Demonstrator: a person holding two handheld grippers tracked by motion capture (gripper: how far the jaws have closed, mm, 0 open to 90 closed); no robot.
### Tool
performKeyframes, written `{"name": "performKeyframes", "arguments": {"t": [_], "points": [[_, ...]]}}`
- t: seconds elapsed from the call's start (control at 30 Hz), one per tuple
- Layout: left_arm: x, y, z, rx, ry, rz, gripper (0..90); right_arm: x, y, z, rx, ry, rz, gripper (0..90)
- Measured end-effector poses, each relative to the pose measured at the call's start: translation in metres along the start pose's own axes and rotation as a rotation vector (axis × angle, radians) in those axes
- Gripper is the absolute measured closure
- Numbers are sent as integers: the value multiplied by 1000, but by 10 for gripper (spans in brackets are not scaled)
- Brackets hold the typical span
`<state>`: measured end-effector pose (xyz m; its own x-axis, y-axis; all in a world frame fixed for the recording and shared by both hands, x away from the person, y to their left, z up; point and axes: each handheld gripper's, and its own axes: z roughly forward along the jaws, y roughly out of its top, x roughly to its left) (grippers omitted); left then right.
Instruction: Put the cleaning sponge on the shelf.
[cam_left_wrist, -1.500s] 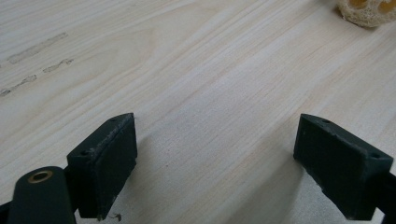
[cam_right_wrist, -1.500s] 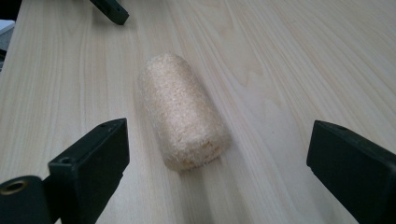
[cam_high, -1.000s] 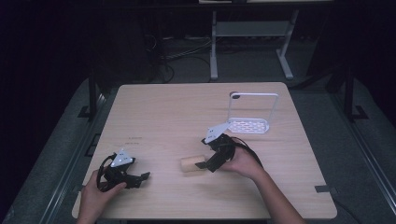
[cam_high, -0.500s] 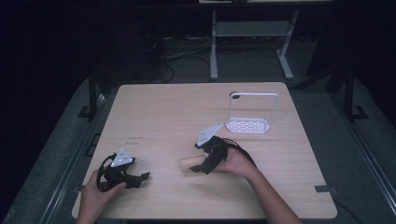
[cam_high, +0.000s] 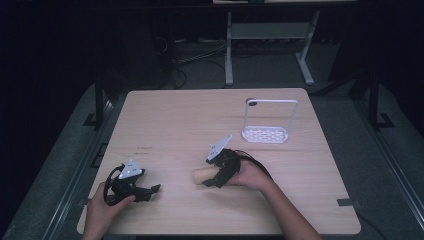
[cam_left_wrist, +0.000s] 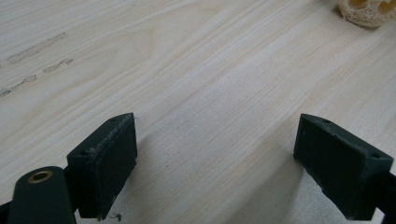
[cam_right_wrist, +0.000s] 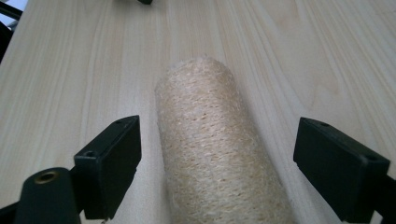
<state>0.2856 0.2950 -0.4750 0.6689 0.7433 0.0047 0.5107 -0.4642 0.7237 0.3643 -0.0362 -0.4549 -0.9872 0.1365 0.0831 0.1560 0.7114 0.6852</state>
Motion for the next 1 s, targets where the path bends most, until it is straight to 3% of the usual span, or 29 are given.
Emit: {"name": "performKeyframes", "arguments": {"t": [1.0], "points": [[0,0,0,0,0,0,128,-1,-6,2,57,12,-23,380]]}}
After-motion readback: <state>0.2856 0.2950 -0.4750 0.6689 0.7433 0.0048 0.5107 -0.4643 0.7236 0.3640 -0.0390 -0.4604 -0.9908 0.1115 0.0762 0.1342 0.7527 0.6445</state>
